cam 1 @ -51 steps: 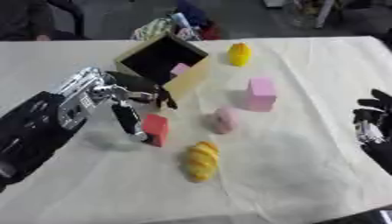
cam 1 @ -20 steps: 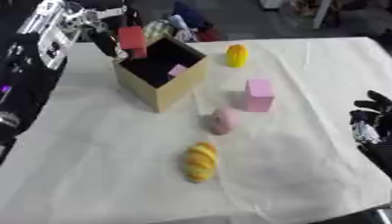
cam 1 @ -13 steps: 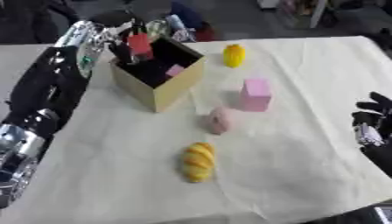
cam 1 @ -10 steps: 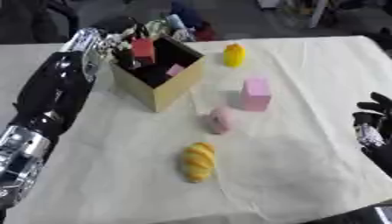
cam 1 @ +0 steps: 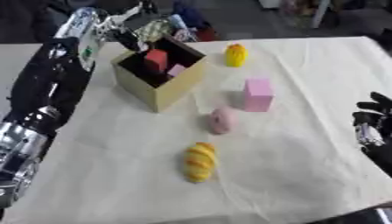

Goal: Pick up objects on the table and place them in the box.

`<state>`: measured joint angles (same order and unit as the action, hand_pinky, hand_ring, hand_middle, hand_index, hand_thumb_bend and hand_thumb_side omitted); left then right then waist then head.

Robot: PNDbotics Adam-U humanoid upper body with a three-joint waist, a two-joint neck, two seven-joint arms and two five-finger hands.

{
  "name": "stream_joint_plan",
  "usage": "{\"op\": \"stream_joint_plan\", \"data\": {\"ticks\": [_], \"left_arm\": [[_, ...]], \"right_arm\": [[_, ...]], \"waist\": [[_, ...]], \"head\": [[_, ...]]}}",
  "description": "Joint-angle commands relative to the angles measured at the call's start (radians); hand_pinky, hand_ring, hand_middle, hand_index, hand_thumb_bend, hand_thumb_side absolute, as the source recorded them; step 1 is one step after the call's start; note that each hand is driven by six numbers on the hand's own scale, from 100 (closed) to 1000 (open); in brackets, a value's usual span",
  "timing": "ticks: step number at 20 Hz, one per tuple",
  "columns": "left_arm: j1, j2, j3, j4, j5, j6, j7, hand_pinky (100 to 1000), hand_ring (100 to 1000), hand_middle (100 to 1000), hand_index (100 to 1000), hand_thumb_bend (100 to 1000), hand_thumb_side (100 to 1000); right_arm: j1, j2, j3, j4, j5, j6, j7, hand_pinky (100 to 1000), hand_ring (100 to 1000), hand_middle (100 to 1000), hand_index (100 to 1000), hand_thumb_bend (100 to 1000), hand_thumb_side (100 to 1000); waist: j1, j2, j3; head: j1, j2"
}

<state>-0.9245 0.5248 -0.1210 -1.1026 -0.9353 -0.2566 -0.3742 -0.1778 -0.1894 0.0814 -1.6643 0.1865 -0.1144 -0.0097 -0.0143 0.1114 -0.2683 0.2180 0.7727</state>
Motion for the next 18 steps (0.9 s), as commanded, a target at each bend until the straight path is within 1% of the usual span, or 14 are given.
{"op": "stream_joint_plan", "data": {"ticks": [1, 2, 3, 4, 7, 10, 12, 15, 18], "left_arm": [[0.001, 0.069, -0.079, -0.137, 0.177, -0.085, -0.123, 803, 721, 719, 837, 387, 100], [0.008, 0.080, -0.110, -0.172, 0.221, -0.101, -0.172, 804, 725, 723, 838, 391, 105], [0.014, 0.087, -0.142, -0.203, 0.259, -0.114, -0.220, 807, 729, 724, 839, 580, 148], [0.019, 0.094, -0.173, -0.232, 0.293, -0.125, -0.270, 808, 730, 730, 839, 399, 113], [0.030, 0.102, -0.263, -0.294, 0.360, -0.141, -0.401, 820, 753, 760, 853, 442, 161], [0.045, 0.098, -0.320, -0.312, 0.381, -0.149, -0.495, 825, 766, 778, 864, 462, 193], [0.060, 0.099, -0.345, -0.322, 0.387, -0.158, -0.523, 828, 772, 789, 872, 484, 215], [0.083, 0.105, -0.386, -0.328, 0.389, -0.175, -0.532, 828, 777, 800, 881, 511, 259], [0.102, 0.109, -0.422, -0.337, 0.398, -0.197, -0.533, 830, 782, 805, 887, 515, 266]], "right_arm": [[-0.013, -0.016, -0.003, -0.010, -0.001, -0.001, -0.001, 848, 746, 756, 927, 100, 439], [-0.014, -0.016, -0.002, -0.010, -0.001, -0.002, 0.000, 848, 746, 756, 927, 100, 439], [-0.014, -0.015, -0.001, -0.011, 0.000, -0.002, 0.001, 848, 746, 756, 927, 100, 446], [-0.014, -0.015, -0.001, -0.011, 0.000, -0.002, 0.001, 848, 746, 756, 927, 100, 439], [-0.015, -0.017, -0.001, -0.011, 0.000, -0.002, 0.001, 848, 746, 756, 927, 100, 440], [-0.015, -0.016, 0.000, -0.011, 0.000, -0.002, 0.002, 848, 745, 756, 927, 100, 440], [-0.016, -0.017, 0.000, -0.011, 0.001, -0.003, 0.003, 848, 745, 756, 927, 100, 439], [-0.017, -0.017, 0.000, -0.012, 0.001, -0.003, 0.002, 848, 745, 756, 927, 100, 440], [-0.018, -0.017, 0.000, -0.012, 0.001, -0.003, 0.003, 848, 745, 756, 927, 100, 440]], "waist": [[-0.003, -0.013, 0.001], [-0.002, -0.013, 0.000], [-0.001, -0.013, -0.002], [-0.001, -0.013, -0.004], [0.000, -0.014, -0.011], [0.001, -0.015, -0.013], [0.002, -0.014, -0.014], [0.004, -0.014, -0.016], [0.004, -0.013, -0.017]], "head": [[-0.003, -0.003], [-0.003, -0.003], [-0.003, -0.003], [-0.003, -0.003], [0.000, -0.003], [-0.001, -0.003], [-0.006, -0.003], [-0.006, -0.003], [-0.007, -0.003]]}}
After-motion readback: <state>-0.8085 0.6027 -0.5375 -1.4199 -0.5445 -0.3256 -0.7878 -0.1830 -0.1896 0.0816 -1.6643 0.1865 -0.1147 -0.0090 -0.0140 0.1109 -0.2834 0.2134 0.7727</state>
